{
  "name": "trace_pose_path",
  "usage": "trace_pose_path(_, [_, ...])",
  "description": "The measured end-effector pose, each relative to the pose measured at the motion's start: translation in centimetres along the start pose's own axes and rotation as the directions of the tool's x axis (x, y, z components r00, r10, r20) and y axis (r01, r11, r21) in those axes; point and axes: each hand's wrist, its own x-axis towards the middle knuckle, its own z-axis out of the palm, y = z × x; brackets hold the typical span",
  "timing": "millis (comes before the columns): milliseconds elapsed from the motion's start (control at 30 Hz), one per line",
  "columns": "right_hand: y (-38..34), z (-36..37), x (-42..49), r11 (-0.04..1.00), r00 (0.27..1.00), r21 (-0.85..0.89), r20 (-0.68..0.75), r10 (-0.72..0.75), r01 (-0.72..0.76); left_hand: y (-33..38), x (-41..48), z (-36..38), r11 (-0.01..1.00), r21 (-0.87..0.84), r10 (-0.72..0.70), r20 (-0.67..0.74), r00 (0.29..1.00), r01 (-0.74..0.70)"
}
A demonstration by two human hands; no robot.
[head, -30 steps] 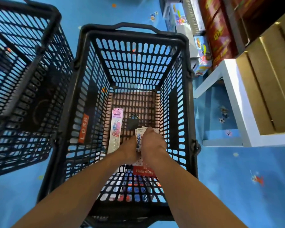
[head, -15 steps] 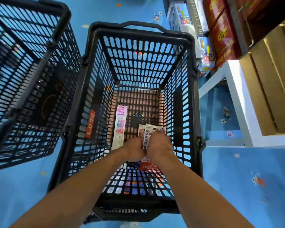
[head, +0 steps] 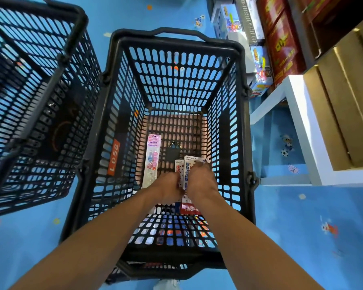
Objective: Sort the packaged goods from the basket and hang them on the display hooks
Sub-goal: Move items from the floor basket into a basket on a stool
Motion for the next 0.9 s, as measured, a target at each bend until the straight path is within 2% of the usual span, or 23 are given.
trace_pose_path(100, [0.5, -0.4, -0.5, 0.999, 0.999, -0.02, 0.012, -0.031, 0.031, 0.2, -0.6, -0.5, 0.997, -0.067, -0.029, 0.039, 0.999, 0.031])
trace_pose_path(233, [0.7, -0.8, -1.7, 0.992, 0.993, -0.054, -0.019, -0.115, 0.114, -0.2, -1.6, -1.2, 0.999, -0.051, -0.015, -0.032, 0.999, 0.013])
trace_pose_path(533, [0.3, -1.9, -6.4, 0.941, 0.959, 0.213, -0.169, -0.229, 0.262, 0.8, -8.4, -4.1, 0.996, -0.005, 0.088, -0.174, 0.981, -0.09])
trace_pose_path(767, [-0.3, -5.2, -16.4, 0.862, 0.9, 0.315, -0.318, -0.299, 0.397, 1.7, -19.0, -8.3, 0.976, 0.176, 0.171, -0.245, 0.954, -0.13])
trace_pose_path(900, [-0.7, -6.4, -23.6, 0.84, 0.836, 0.262, -0.431, -0.34, 0.476, 1.8, -25.8, -9.1, 0.959, 0.203, 0.248, -0.272, 0.93, -0.196])
